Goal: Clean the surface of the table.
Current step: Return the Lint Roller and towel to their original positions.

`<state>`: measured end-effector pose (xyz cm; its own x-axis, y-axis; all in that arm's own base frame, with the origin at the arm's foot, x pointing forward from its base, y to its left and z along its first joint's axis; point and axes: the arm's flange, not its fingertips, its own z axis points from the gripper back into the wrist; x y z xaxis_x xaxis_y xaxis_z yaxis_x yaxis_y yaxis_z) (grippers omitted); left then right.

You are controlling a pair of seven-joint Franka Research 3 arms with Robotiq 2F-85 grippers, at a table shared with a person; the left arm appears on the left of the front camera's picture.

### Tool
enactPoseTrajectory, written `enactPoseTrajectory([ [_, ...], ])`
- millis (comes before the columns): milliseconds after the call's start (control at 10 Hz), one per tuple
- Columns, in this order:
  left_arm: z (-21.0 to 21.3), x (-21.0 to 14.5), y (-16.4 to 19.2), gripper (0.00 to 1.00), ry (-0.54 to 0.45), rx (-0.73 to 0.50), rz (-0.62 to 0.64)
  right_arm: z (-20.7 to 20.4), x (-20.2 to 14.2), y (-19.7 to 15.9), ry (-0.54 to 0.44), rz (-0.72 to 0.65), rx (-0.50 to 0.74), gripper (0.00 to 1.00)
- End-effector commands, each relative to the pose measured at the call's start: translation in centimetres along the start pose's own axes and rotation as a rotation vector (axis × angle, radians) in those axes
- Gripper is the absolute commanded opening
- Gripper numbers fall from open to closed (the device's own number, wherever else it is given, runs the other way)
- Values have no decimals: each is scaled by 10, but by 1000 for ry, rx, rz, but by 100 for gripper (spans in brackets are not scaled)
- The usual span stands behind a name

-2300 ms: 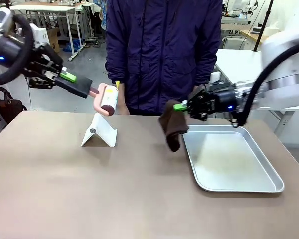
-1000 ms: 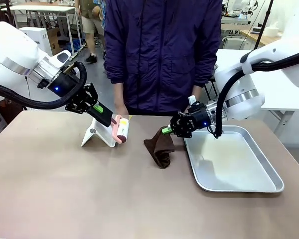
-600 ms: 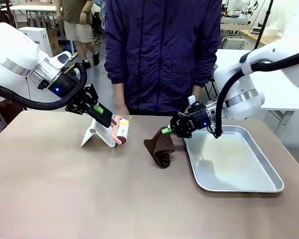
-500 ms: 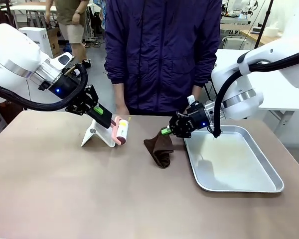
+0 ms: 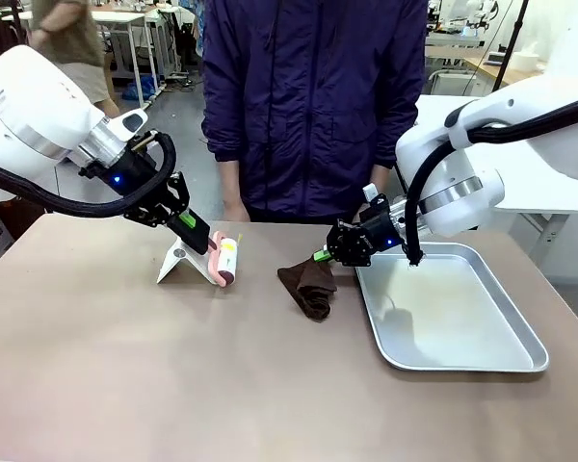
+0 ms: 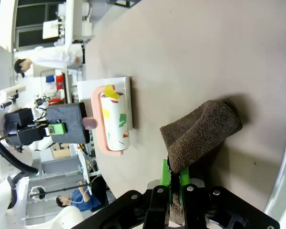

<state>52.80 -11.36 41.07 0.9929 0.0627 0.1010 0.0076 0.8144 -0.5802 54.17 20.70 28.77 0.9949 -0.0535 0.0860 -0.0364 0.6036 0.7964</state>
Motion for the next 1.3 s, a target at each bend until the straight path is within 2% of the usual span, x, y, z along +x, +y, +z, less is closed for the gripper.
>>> enactPoseTrajectory([
  [0, -1, 5, -6, 22, 28, 58, 21, -7, 7, 0, -13, -9, 11, 7],
  [600, 2, 8, -5, 22, -15, 66, 36, -11, 10, -4, 45, -26, 37, 7],
  [1200, 2, 6, -1, 22, -25, 69, 51, -13, 7, -6, 63, -16, 45, 7],
])
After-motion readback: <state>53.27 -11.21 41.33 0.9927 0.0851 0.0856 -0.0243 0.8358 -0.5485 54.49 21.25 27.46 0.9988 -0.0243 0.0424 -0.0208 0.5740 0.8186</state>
